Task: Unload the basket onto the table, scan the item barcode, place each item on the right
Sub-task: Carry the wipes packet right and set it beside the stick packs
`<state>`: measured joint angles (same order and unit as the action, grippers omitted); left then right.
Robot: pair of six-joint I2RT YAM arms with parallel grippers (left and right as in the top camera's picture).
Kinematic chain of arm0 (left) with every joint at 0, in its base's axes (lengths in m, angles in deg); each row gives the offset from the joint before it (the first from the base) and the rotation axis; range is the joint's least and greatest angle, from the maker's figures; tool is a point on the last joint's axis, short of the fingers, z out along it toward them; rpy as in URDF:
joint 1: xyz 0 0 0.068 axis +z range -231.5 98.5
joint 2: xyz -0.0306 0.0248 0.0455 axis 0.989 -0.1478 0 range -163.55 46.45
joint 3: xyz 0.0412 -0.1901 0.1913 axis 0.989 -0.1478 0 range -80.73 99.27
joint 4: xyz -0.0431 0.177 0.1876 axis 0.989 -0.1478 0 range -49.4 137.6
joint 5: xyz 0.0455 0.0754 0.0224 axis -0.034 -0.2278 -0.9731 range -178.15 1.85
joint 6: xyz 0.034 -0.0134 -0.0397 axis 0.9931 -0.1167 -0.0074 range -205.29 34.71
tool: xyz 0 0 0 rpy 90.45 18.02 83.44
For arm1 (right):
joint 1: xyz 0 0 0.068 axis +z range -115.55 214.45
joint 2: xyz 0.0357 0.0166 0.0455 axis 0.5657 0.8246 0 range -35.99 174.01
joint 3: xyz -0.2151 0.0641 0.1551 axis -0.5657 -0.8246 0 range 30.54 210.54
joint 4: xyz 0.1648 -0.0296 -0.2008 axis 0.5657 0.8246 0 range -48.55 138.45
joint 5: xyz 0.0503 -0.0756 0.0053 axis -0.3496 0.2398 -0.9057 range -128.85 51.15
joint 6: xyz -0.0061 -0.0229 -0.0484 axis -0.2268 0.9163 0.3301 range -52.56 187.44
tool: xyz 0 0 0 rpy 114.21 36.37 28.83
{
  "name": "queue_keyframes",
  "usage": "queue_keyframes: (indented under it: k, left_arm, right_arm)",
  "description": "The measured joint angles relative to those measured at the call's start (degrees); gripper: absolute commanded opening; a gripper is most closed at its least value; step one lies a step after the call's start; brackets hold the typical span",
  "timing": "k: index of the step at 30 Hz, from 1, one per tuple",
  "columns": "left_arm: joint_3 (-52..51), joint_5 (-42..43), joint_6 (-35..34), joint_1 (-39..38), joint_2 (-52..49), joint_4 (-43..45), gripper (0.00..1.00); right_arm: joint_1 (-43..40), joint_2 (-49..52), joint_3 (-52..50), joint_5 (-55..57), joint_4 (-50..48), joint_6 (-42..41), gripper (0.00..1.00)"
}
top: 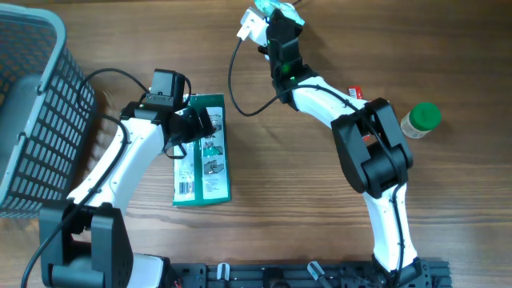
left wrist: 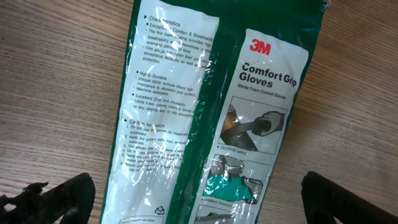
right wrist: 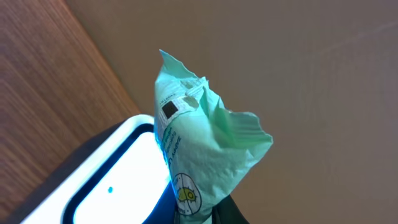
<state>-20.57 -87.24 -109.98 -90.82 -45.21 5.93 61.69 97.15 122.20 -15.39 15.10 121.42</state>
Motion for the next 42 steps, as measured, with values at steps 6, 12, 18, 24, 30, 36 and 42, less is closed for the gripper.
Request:
queue_keyframes:
  k: [6,12,18,24,30,36,42]
  left_arm:
    - [0.0,0.0,0.0,0.0,0.0,0.4,1.00]
    - [0.0,0.0,0.0,0.0,0.0,0.4,1.00]
    - [0.0,0.0,0.0,0.0,0.0,0.4,1.00]
    - [-0.1,-0.2,0.0,0.0,0.0,0.4,1.00]
    - [-0.2,-0.2,0.0,0.0,0.0,0.5,1.00]
    - [-0.2,-0.2,0.0,0.0,0.0,0.5,1.00]
    - [-0.2,-0.2,0.0,0.0,0.0,0.6,1.00]
  right_arm:
    - [0.3,0.0,0.0,0.5,0.6,-2.9,0.04]
    - [0.2,-0.5,0.0,0.8,0.6,-4.3,0.04]
    - [-1.0,-8.2,-0.1,0.5,5.8,-9.3,0.04]
    - [-4.9,-27.6,0.5,-3.2,33.3,-20.1,0.04]
    - [-11.9,-35.9,1.5,-13.7,65.9,-35.6,0.04]
    - [-18.3,-33.1,-2.7,-21.1,86.2,-45.1,0.12]
    - [-21.4,-31.0,-10.2,-22.9,86.3,-48.1,0.30]
